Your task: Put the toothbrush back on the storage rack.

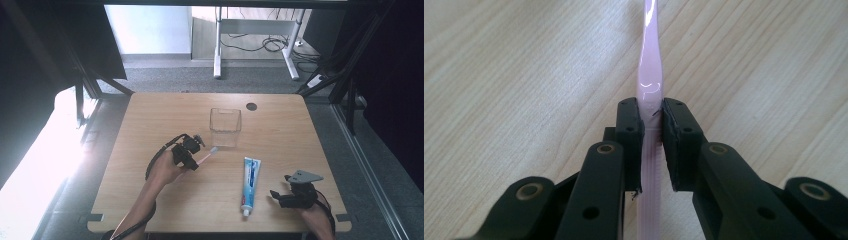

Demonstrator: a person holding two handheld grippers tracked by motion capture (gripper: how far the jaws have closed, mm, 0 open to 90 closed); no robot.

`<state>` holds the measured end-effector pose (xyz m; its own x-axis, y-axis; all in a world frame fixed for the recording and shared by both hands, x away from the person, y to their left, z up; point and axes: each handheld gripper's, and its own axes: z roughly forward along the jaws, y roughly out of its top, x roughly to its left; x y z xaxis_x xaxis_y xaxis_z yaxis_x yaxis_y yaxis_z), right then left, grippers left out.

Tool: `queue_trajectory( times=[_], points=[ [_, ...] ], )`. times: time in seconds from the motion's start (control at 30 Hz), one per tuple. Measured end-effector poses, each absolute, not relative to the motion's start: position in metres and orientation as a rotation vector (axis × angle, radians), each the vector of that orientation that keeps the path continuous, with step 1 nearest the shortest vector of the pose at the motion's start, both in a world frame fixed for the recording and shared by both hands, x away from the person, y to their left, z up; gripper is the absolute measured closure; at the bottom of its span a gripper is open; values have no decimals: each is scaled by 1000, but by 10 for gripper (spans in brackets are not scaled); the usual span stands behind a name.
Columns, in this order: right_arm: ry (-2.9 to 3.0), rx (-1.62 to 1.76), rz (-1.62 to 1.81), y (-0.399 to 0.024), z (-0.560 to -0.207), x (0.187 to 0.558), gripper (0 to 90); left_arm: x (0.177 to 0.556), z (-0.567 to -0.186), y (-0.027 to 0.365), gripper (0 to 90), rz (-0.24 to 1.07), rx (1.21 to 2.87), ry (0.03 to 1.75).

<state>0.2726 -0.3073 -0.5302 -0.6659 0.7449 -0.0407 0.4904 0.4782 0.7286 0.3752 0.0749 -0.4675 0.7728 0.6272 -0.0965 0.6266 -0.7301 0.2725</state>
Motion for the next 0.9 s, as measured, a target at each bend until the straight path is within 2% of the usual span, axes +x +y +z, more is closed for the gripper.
queue_trajectory(
  times=[0.5,0.77,0.9],
  points=[
    [2373,1045,1025,-308,-530,273,176,369,-443,76,788,73,2599,921],
    [2375,1053,1056,-308,-530,273,137,371,-431,77,788,105,2550,903],
    [2389,1059,1071,-308,-531,274,85,372,-423,77,788,114,2520,891]
  ],
)
